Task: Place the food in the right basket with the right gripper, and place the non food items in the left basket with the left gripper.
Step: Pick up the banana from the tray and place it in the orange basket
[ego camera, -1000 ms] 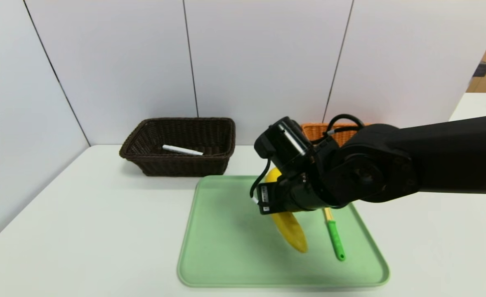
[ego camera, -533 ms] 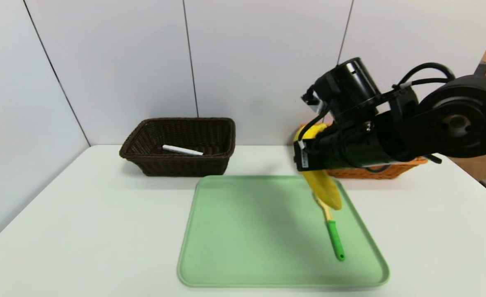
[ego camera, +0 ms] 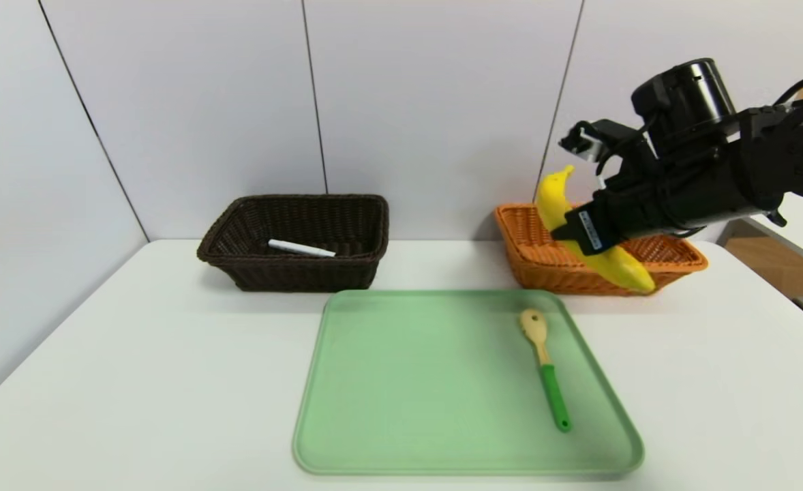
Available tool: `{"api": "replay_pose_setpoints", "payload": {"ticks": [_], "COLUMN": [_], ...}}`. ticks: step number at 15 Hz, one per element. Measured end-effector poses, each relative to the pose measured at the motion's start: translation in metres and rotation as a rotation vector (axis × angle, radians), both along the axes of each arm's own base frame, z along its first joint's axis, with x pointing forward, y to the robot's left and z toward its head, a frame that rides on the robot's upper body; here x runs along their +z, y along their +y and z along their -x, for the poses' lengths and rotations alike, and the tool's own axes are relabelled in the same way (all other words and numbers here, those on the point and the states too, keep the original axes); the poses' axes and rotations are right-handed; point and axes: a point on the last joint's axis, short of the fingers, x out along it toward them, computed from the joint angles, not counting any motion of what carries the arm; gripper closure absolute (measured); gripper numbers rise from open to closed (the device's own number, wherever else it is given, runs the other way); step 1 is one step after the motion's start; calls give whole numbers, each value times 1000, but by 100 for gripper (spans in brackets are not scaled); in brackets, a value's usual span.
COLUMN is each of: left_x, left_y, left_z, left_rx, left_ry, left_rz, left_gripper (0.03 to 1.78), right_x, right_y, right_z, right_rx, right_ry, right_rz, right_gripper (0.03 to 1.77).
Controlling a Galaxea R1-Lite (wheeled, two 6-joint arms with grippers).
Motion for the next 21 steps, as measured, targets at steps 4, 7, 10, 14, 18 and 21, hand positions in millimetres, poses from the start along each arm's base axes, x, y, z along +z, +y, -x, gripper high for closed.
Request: {"api": "replay_pose_setpoints", "payload": {"ticks": [4,7,10,14,18,21], "left_x": [0,0,0,0,0,0], "left_y": [0,0,0,0,0,0], "left_z": [0,0,0,0,0,0], "left_rx": [0,0,0,0,0,0], "left_ry": [0,0,0,0,0,0], "left_rz": [0,-1,0,-1,-1,-1], "left_gripper": [12,12,12,12,12,12], "right_x": [-1,-9,-19,-33,-48,-57], "right_y": [-36,-60,-81,-95,-106,-111], "right_z": [-21,-36,-52,-71,-89,-101], "right_rx": [258,393,462,507,524,518], "right_ry": [-76,-126,-145,-144,-134,-122], "right_rz": [162,338,481,514,542,543], "right_gripper": [135,135,135,135,135,135]}}
